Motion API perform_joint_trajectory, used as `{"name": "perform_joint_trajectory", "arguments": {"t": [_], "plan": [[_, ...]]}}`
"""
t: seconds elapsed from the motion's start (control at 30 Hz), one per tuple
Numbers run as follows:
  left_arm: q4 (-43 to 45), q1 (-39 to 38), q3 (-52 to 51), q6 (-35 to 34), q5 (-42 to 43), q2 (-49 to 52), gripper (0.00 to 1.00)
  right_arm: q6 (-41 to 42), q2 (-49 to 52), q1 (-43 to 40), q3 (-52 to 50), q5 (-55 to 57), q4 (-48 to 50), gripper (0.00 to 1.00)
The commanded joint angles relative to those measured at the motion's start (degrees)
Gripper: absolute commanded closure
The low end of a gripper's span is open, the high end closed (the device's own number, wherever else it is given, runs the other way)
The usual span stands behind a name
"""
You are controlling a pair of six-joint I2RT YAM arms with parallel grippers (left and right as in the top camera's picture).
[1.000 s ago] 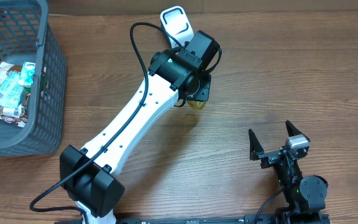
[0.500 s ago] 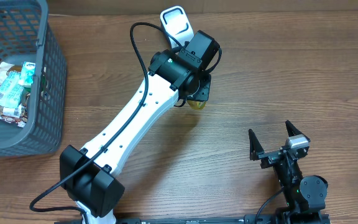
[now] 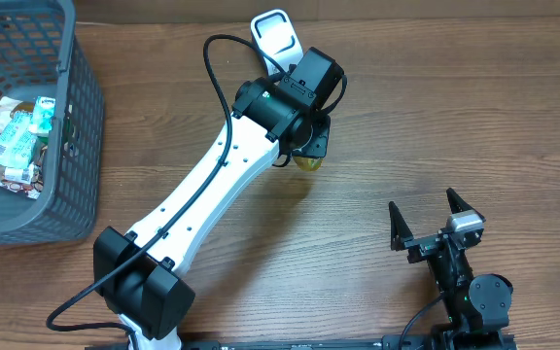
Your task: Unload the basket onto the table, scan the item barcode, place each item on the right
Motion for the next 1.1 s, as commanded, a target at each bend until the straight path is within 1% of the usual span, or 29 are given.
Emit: {"name": "perform_joint_trajectory", "arguments": {"t": [0.0,1.07], "plan": [[0.42,-0.15,1.18,-1.42,-1.18,0.46,0.96,-0.26,-0.04,-0.37,-0.59,0.31,0.13,0.00],[0.39,-0.26,1.18,-1.46,-2.43,0.46,0.96,-0.26,-0.04,-0.37,-0.59,0.33,0.13,0.00]]}}
